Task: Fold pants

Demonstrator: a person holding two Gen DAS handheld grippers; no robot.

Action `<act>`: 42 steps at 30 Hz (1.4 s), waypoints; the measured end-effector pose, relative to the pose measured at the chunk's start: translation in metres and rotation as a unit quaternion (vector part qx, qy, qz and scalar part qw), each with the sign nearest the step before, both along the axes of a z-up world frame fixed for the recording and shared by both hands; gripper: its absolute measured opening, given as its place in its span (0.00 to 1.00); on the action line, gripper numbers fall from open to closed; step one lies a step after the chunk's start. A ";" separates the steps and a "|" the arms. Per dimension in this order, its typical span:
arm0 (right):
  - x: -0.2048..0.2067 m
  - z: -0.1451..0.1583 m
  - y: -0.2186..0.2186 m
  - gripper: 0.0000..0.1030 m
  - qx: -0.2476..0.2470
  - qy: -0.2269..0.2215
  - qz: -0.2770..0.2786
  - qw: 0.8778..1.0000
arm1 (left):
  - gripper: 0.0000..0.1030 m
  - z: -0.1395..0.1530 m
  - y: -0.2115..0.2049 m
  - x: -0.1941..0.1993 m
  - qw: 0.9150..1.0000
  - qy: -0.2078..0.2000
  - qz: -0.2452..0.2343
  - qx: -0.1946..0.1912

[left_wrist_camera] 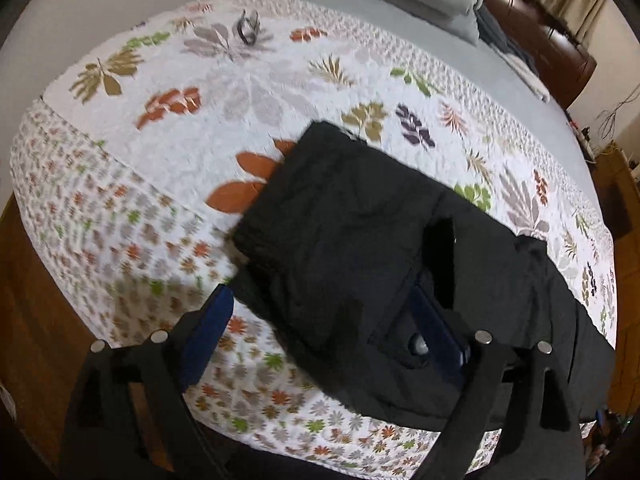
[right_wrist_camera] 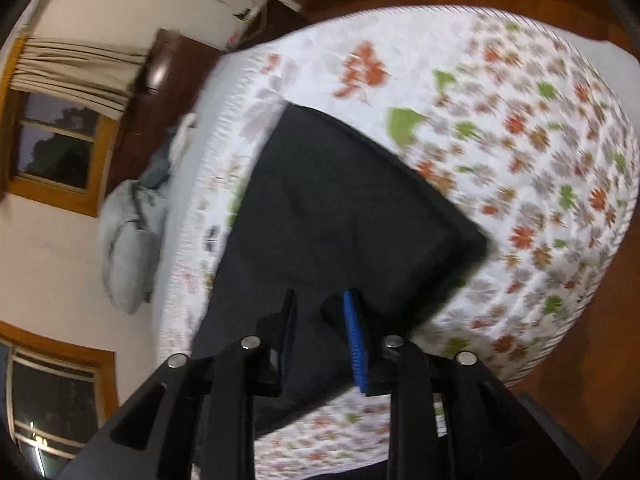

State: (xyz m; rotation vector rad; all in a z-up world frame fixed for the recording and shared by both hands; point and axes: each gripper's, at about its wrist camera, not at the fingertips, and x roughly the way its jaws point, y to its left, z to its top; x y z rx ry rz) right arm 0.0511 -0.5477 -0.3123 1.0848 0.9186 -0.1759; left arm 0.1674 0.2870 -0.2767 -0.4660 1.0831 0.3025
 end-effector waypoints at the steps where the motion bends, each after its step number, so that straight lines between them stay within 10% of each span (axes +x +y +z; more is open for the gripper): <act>1: -0.002 -0.003 -0.002 0.11 -0.004 0.006 -0.002 1.000 | 0.87 -0.003 -0.003 0.001 1.000 0.002 -0.002 -0.001; 6: -0.014 -0.003 -0.016 0.04 -0.004 0.007 -0.005 1.000 | 0.87 -0.020 -0.016 0.004 1.000 0.017 -0.025 -0.002; 11: -0.048 0.023 -0.044 0.65 -0.006 -0.040 -0.061 0.997 | 0.89 -0.022 -0.020 -0.005 1.000 -0.001 -0.012 0.001; 23: -0.057 -0.026 -0.048 0.70 0.093 -0.073 -0.080 0.990 | 0.89 -0.027 -0.024 -0.020 0.999 -0.018 0.025 -0.008; 42: -0.018 -0.044 -0.036 0.75 0.114 -0.123 -0.057 0.984 | 0.89 -0.030 -0.022 -0.021 0.999 -0.013 0.035 -0.018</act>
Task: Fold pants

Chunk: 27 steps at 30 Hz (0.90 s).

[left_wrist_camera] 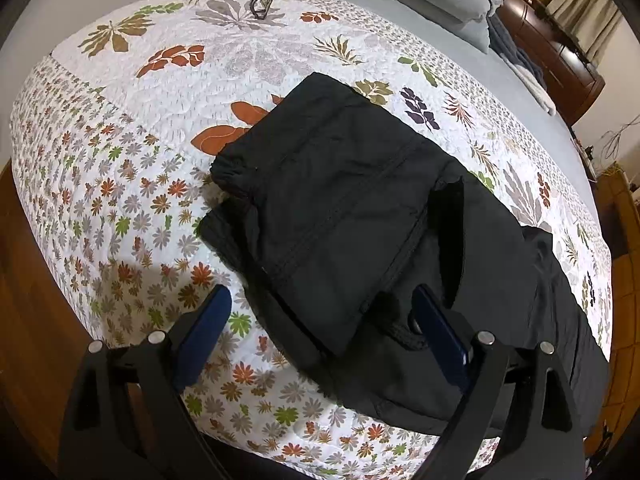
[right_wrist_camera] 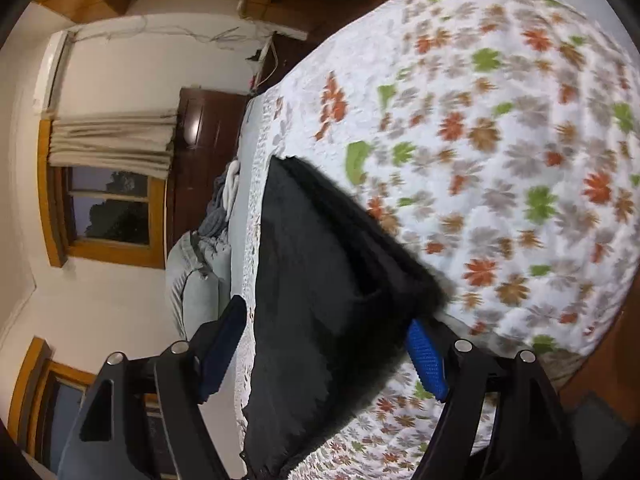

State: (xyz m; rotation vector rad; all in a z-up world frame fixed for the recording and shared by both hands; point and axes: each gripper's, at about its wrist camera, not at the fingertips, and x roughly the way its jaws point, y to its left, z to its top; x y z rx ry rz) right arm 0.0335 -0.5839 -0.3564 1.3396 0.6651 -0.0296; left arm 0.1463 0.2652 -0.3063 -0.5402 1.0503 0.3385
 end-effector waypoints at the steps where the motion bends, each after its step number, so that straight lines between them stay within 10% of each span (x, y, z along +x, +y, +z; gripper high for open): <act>1: 0.003 0.001 0.000 0.75 -0.004 0.003 0.001 1.000 | 0.89 -0.002 0.000 0.001 1.000 0.002 0.000 -0.001; 6: 0.004 -0.005 -0.003 0.71 0.008 -0.002 -0.008 1.000 | 0.89 -0.001 0.000 0.001 1.000 0.001 0.003 -0.002; 12: 0.010 0.008 0.001 0.25 -0.013 -0.001 0.011 1.000 | 0.89 -0.001 0.002 0.000 1.000 -0.002 0.009 -0.010; 27: 0.028 0.119 0.042 0.18 -0.144 -0.003 0.050 0.988 | 0.89 0.005 0.003 -0.013 0.999 -0.021 0.012 -0.022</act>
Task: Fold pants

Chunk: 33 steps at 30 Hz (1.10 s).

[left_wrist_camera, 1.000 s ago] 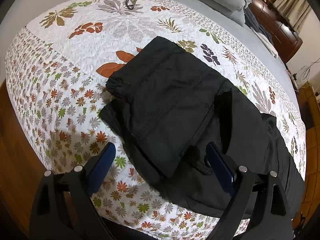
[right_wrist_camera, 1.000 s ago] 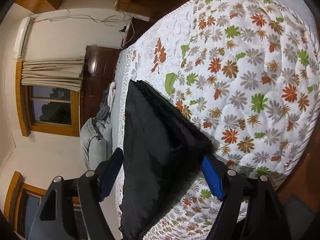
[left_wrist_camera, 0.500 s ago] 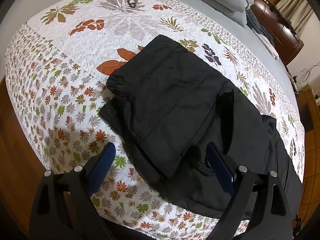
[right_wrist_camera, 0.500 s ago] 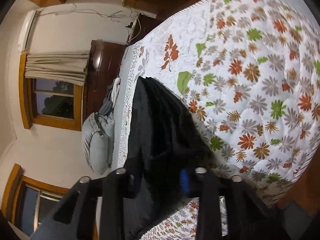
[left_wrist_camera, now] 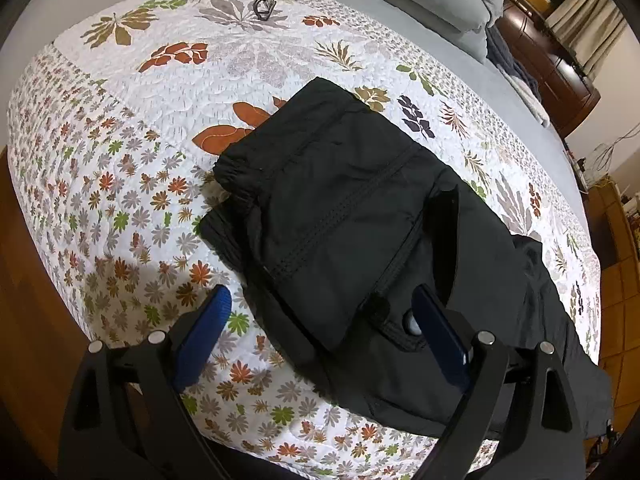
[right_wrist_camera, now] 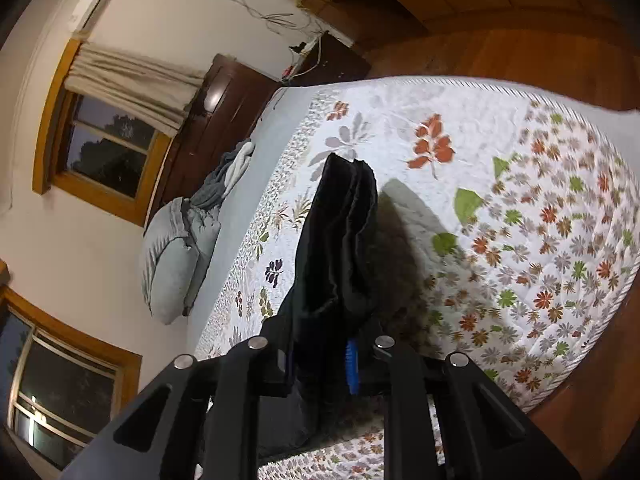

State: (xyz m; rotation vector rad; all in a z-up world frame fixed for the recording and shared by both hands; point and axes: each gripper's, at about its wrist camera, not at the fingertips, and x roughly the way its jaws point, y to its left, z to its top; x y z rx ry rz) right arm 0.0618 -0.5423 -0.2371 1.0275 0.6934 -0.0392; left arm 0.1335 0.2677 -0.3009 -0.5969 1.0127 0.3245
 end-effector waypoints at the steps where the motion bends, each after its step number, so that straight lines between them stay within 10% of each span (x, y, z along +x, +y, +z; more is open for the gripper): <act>1: 0.001 0.005 0.002 0.18 -0.005 0.000 0.001 1.000 | 0.89 0.000 0.000 0.000 1.000 -0.001 0.001 -0.002; 33: 0.025 0.125 0.113 0.17 -0.201 0.011 0.072 0.977 | 0.89 0.000 0.008 -0.008 0.999 -0.023 0.007 -0.034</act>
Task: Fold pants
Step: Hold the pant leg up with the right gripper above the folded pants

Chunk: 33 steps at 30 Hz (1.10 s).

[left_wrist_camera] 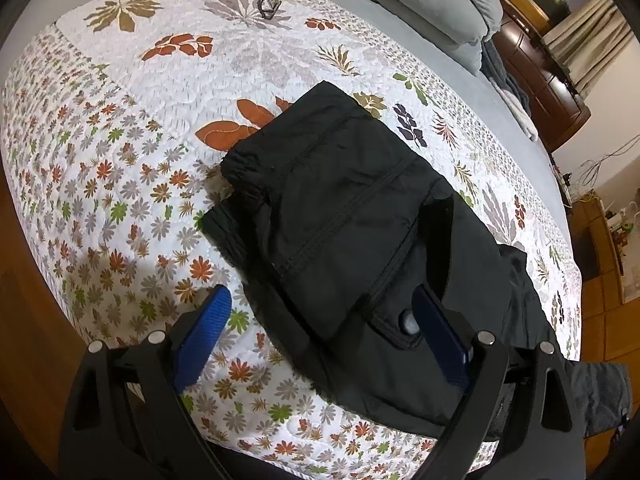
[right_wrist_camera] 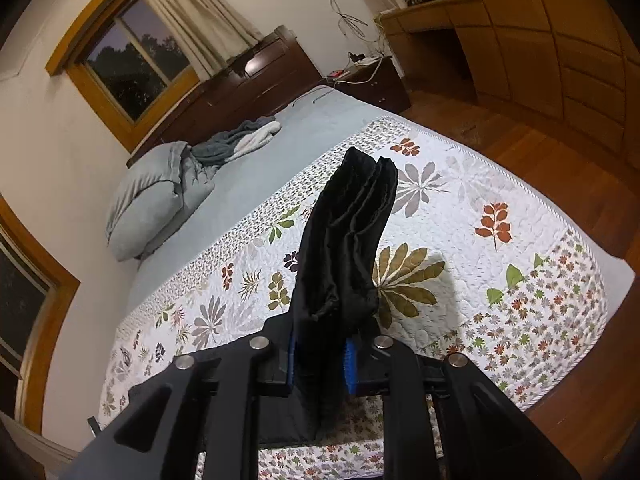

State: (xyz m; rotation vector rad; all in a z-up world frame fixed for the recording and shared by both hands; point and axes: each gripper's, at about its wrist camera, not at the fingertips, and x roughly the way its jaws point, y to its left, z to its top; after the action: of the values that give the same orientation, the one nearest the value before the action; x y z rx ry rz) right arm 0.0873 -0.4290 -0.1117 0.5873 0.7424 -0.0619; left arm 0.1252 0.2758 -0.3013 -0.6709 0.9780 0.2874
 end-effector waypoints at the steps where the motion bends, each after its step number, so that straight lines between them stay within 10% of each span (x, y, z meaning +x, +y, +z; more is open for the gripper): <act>1: 0.000 0.003 0.004 0.17 -0.005 0.000 0.002 1.000 | 0.89 -0.001 0.000 0.000 1.000 0.001 0.000 -0.001; 33: 0.017 0.039 0.079 0.17 -0.103 -0.052 0.095 0.989 | 0.89 -0.009 -0.007 0.014 0.998 0.052 -0.006 0.028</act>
State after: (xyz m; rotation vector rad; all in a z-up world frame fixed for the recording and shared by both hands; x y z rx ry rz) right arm 0.1040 -0.3500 -0.0730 0.3191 0.6773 0.0685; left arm 0.1391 0.2686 -0.3100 -0.6026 1.0697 0.3414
